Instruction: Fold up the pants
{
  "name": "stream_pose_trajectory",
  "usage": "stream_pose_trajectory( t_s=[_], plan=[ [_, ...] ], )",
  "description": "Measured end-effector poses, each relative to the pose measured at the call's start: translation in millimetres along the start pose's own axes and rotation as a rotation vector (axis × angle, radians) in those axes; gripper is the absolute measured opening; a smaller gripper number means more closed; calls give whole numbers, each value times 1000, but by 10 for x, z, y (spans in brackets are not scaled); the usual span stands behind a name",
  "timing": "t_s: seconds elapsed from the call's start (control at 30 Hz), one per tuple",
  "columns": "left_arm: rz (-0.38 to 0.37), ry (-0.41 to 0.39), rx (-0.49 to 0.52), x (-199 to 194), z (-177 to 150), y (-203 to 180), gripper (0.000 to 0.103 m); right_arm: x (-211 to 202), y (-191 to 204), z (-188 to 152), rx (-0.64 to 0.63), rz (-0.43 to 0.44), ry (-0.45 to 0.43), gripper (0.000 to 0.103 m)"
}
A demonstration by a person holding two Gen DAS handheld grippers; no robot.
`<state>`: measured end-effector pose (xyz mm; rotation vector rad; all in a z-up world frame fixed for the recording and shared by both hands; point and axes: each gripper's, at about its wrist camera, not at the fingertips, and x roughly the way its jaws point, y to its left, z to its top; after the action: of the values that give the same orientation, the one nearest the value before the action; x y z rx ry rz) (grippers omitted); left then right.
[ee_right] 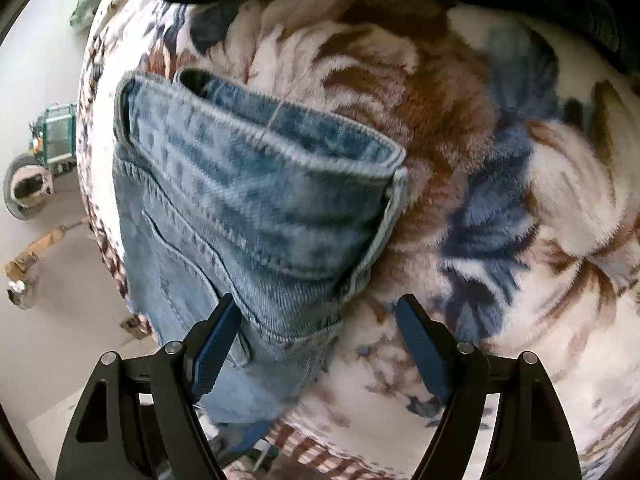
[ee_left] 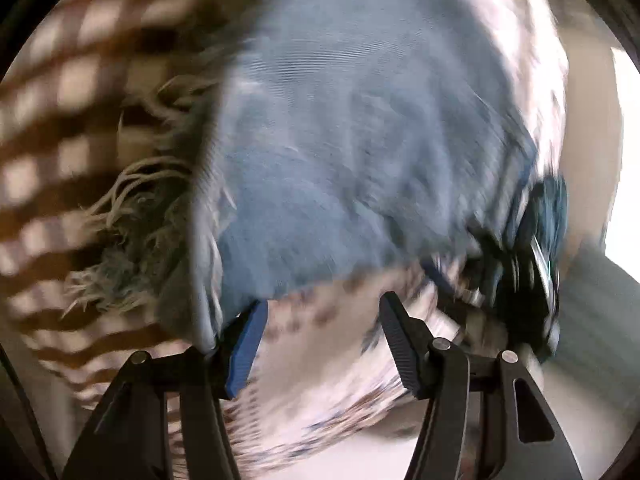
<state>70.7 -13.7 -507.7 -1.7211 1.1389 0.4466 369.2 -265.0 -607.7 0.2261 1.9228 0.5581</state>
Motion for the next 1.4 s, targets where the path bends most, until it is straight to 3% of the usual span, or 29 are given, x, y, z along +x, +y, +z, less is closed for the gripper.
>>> stream_pose_trajectory(
  t_s=[0.1,0.2,0.27,0.3,0.33,0.4,0.5,0.6,0.73,0.8,0.9,0.97,1.0,1.03,1.07,1.13,1.3,1.4],
  plan=[
    [-37,-46,-98,13,52,132,56,8,-49,21,0,33,-16,85],
    [-29,-79,-99,-52,-18,140,54,45,-55,41,3,62,-32,86],
    [1,-109,-97,-78,-67,137,38,76,-33,70,12,85,-50,86],
    [18,-122,-90,-92,-71,134,25,59,-43,95,10,89,-61,82],
    [25,-127,-78,-112,-71,115,18,39,-34,100,0,87,-90,59],
    [42,-135,-19,-115,-56,28,9,3,-11,97,-23,73,-122,52],
    [82,-165,136,-228,-57,-215,6,-68,71,8,-22,47,-177,41],
    [114,-178,258,-317,-35,-399,2,-209,54,-168,26,86,-233,33],
    [178,-209,413,-721,24,-414,1,-341,-43,-548,125,153,-298,32],
    [187,-170,430,-791,73,-326,2,-379,-163,-827,180,177,-321,32],
    [187,-101,355,-846,64,-88,5,-277,-317,-1084,218,158,-296,42],
    [160,-62,284,-783,54,1,15,-136,-464,-1119,274,167,-246,48],
    [147,-59,259,-773,25,17,31,-63,-549,-1120,305,169,-215,56],
    [120,-59,226,-764,-7,35,54,-5,-632,-1110,323,189,-193,74],
    [78,-57,192,-760,-39,62,63,36,-666,-1097,330,203,-185,80],
    [-9,-43,132,-664,-88,38,82,19,-716,-1070,326,215,-186,83],
    [-66,-16,23,-340,-97,-13,84,-68,-678,-923,261,164,-197,89],
    [-37,-32,-110,-102,66,142,84,-87,-691,-779,227,163,-181,91]
  ],
)
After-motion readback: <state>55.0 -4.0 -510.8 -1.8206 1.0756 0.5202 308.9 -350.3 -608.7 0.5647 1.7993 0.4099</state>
